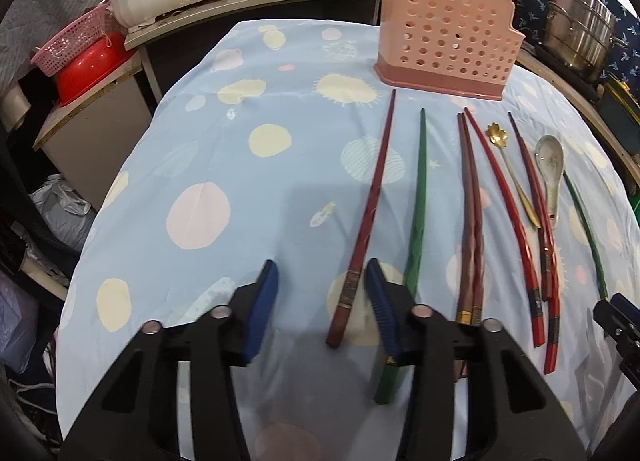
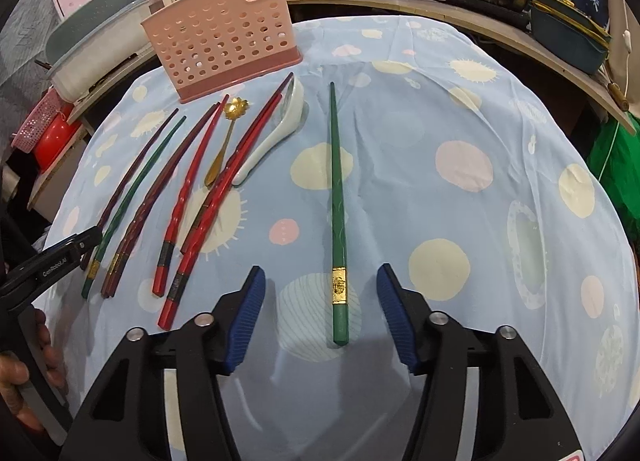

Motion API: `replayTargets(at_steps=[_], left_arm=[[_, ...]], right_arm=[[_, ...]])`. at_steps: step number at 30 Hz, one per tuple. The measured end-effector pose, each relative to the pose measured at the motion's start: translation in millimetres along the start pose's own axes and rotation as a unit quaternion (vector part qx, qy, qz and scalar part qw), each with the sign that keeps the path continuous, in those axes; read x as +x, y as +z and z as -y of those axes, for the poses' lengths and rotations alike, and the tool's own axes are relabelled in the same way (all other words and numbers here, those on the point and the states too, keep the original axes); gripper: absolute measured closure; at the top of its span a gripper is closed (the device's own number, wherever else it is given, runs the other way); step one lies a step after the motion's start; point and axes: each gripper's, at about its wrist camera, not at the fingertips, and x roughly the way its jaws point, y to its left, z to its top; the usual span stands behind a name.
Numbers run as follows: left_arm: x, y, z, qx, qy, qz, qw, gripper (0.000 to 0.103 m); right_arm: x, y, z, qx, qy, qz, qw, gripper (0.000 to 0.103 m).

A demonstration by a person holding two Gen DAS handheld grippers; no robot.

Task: Organize utensils
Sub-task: 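Grasp a dark red chopstick with the left tool while the right tool grasps a green chopstick, then lift both chopsticks and carry them up to the pink utensil holder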

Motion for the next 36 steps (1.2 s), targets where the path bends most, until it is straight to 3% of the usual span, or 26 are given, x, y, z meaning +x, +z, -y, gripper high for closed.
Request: replayTargets(at_steps=[4, 13, 25, 36], left_arm=[[-2, 0, 0, -0.007, -0.023, -0.005, 0.9997, 0.09], [-13, -9, 4, -0.006, -0.042, -0.013, 0.999, 0.095], [-66, -15, 7, -0.009, -0.058, 0.016, 0.9982, 0.096], [-122, 7, 7, -0.011, -0.077, 0.069, 0.9946, 0.096]], right_arm=[[2, 1, -1, -0.005, 0.002, 0.001, 1.0, 0.066], [0, -3, 6, -0.001, 0.007, 0.0, 1.0, 0.095], [-55, -4, 7, 0.004, 0.031, 0.058, 0.998, 0.096], [-113, 18, 8, 0.015, 0.052, 0.126, 0.991, 0.095]])
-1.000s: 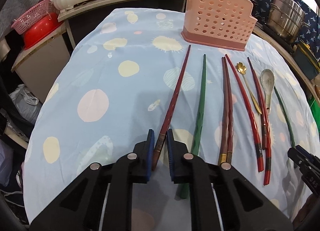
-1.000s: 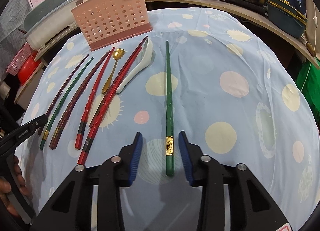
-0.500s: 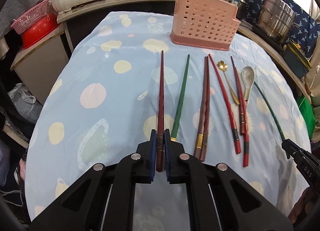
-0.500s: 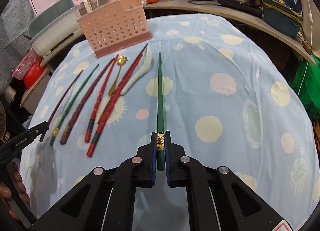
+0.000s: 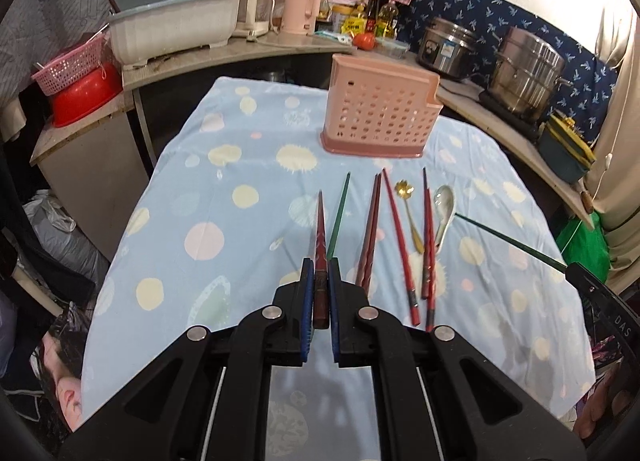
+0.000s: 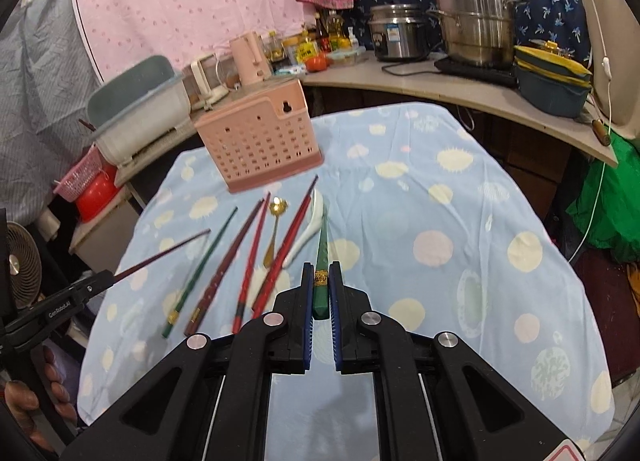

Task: Organize utensils
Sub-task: 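Lift both chopsticks and carry them up to the pink utensil holder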

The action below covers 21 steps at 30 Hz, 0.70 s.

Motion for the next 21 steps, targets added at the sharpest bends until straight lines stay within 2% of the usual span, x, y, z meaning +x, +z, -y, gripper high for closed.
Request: replayTargets(at_steps=[10, 21], left_arm=[[-29, 37, 9, 0.008, -0.009, 0.041, 0.9991, 0.096], [-42, 95, 27, 0.032, -0.012, 0.087, 0.9957, 0.096]], right_arm=[[-32, 40, -15, -0.015, 0.02, 0.058, 0.998, 0.096], [-33, 95, -24, -0.031, 0.023, 0.099, 0.994, 0.096]])
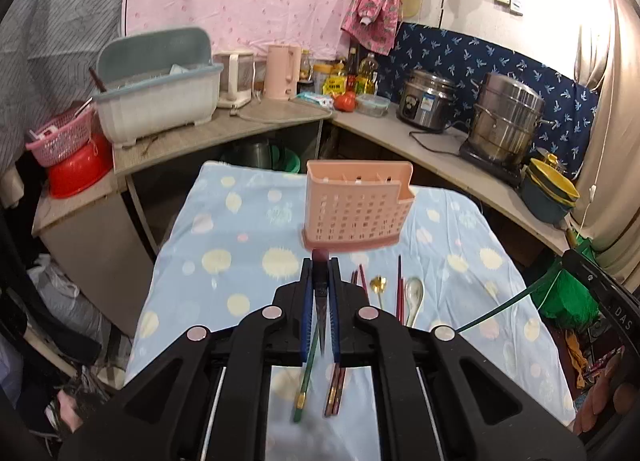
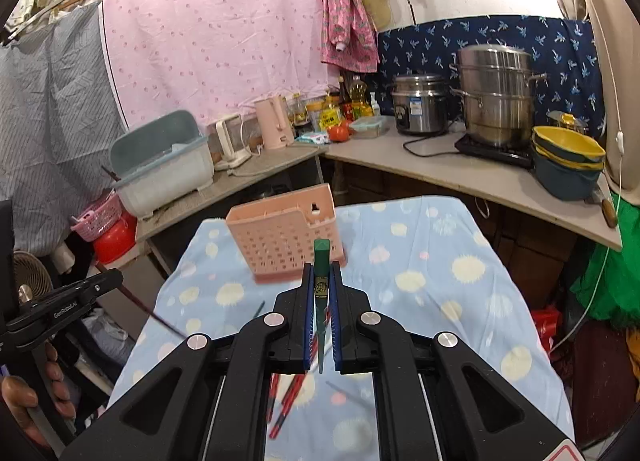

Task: Organize utensils
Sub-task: 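Lift both chopsticks and carry them up to the pink utensil holder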

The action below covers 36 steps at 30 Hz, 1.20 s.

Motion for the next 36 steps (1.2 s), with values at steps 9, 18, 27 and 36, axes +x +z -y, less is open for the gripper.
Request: replayTargets(at_steps=[9, 18, 27, 36], left_arm=[[8, 81, 15, 0.014, -0.002, 0.059, 0.9982, 0.096], [34, 171, 28, 0.016, 0.001, 0.128, 0.9917, 0.096], [109, 200, 21, -0.002, 0.02, 0.114, 0.9932, 0.096], [180, 167, 8, -0.006, 0.029, 0.049, 0.9983, 0.096]], right_arm=[[25, 80, -6, -0.02, 0.005, 0.06, 0.998, 0.096], [78, 154, -19, -0.033, -0.002, 0.109, 0.994, 0.096], [159, 166, -13, -0.015, 0.012, 0.08, 0.997, 0.096], [220, 121, -2, -0.011, 0.005, 0.013, 1.0, 0.095]])
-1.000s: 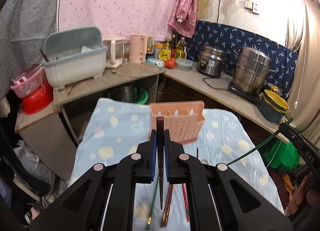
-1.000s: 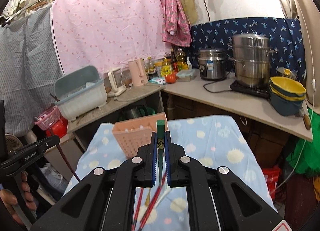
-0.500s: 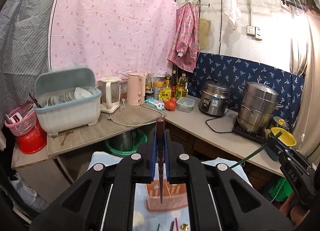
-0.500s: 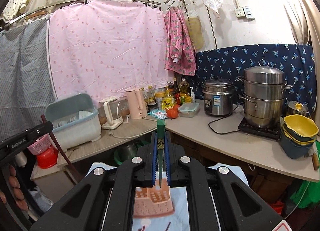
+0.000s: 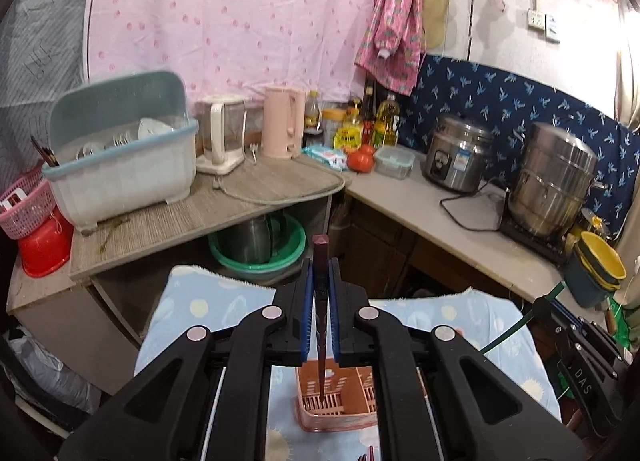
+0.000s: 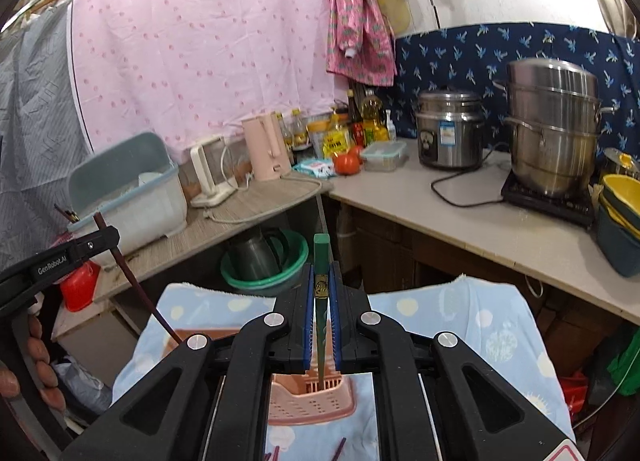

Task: Organize utensils
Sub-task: 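Lift both chopsticks and carry them up to the pink utensil holder, then drop both chopsticks into the pink holder and open both tools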

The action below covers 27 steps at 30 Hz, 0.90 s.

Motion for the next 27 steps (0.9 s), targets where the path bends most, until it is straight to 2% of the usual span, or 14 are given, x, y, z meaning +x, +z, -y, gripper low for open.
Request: replayTargets(at_steps=[4, 5, 6, 7, 8, 10, 12, 19, 27], left_arm=[[13, -17, 1, 0.009, 0.001, -0.011, 0.9999, 0.095], [15, -19, 2, 0.009, 0.0, -0.014, 0.9999, 0.09], [17, -22, 2, 0.007, 0.004, -0.016, 0.9998, 0.083], [19, -23, 1, 0.004, 0.007, -0.017, 0.9998, 0.064], [18, -26, 0, 0.0, 0.009, -0.014, 0.9999, 0.05], [14, -29, 0, -0.003, 0.017, -0.007, 0.9998, 0.043], [10, -32, -1, -0.001, 0.018, -0.007, 0.9998, 0.041], [-11, -43, -11, -0.01, 0.017, -0.011, 0.9997, 0.037], [-44, -82, -22, -0.016, 0.021, -0.029, 0.9992, 0.037]], right_arm=[[10, -13, 2, -0.006, -0.007, -0.012, 1.0, 0.095], [10, -15, 1, -0.007, -0.009, -0.01, 1.0, 0.094], [10, -17, 1, -0.01, -0.011, -0.011, 1.0, 0.091], [9, -18, 0, -0.012, -0.014, -0.01, 1.0, 0.084], [8, -19, 0, -0.011, -0.016, -0.007, 1.0, 0.079], [3, -20, 0, -0.01, -0.019, 0.002, 1.0, 0.06], [-5, -21, -1, -0.012, -0.024, 0.011, 1.0, 0.057], [-33, -24, 1, -0.007, -0.021, 0.019, 1.0, 0.055], [-71, -60, 3, 0.004, -0.018, -0.004, 1.0, 0.054]])
